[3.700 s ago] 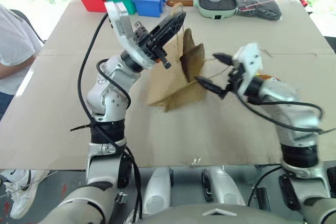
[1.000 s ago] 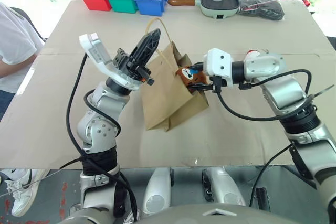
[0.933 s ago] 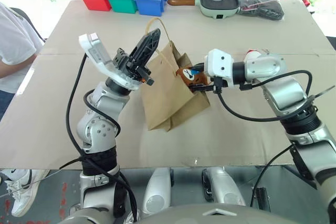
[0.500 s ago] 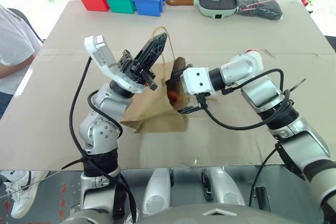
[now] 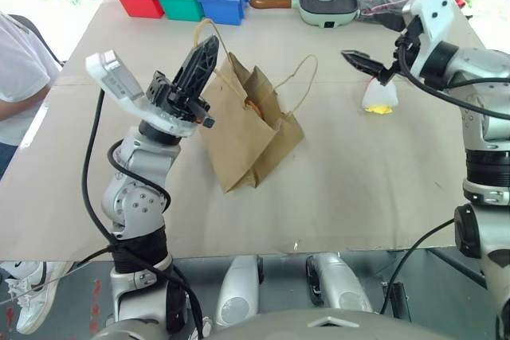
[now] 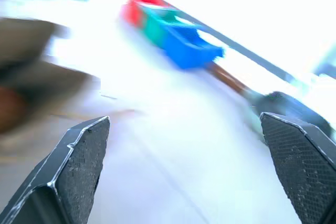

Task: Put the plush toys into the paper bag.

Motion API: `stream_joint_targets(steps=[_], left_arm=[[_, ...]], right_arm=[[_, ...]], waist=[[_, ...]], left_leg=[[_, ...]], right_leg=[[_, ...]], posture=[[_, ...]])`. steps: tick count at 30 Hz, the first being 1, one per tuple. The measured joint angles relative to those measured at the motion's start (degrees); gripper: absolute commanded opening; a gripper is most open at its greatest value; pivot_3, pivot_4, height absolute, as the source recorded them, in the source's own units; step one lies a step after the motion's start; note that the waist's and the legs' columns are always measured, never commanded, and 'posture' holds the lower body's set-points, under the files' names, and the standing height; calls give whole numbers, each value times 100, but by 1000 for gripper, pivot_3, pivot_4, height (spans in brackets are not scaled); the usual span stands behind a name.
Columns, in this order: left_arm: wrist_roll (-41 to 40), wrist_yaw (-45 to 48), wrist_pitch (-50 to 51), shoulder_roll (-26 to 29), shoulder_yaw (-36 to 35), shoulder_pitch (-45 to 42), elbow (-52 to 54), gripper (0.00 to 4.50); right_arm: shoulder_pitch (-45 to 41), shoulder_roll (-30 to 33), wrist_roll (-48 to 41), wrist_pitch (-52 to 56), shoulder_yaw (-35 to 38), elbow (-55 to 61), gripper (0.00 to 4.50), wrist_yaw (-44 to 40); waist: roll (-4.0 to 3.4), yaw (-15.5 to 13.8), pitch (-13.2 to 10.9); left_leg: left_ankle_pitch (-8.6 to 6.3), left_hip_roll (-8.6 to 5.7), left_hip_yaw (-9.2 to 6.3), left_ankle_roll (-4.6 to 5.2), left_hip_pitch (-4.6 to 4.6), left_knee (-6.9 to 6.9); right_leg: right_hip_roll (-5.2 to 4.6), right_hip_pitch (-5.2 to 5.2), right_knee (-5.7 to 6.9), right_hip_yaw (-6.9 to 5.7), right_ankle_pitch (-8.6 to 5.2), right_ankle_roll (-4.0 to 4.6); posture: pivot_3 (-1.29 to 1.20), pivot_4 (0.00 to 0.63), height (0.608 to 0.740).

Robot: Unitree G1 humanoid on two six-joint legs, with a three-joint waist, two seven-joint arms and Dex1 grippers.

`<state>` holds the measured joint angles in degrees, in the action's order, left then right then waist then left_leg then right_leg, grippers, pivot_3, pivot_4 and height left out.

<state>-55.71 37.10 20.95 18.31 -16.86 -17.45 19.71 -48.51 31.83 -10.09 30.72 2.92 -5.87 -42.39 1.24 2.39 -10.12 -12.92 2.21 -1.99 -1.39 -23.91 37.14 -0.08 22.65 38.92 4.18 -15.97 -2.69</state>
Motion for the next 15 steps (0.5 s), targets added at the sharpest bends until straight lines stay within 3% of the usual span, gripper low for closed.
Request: stream_joint_targets(steps=[5,9,12,15], left_arm=[[-529,-90,309,205,-189,543,246,0],[-784,-99,399,427,-387,768,567,0],[-880,-141,431,461,-408,828,590,0],[-917,-198,423,477,-408,769,641,0]], right_arm=[[-181,9,660,270,-268,-1795,4469,810],[-444,-326,953,-37,-514,-3312,4469,1067],[-974,-474,1171,-545,-623,-4442,3599,1311],[-1274,-561,1367,-1167,-706,-5231,2150,1488]], waist=[[-2,-5,-2],[-8,7,-6],[-8,7,-6],[-6,-22,-5]], left_leg=[[0,0,5,0,-1,0],[0,-1,14,0,0,-4],[0,-1,14,0,1,-1],[0,-3,10,0,1,0]], right_leg=[[-1,3,-1,5,0,1],[-1,5,-2,13,0,1],[0,5,-1,13,0,0],[-1,0,-3,9,0,0]], posture=[[0,150,740],[0,150,740],[0,150,740],[0,150,740]])
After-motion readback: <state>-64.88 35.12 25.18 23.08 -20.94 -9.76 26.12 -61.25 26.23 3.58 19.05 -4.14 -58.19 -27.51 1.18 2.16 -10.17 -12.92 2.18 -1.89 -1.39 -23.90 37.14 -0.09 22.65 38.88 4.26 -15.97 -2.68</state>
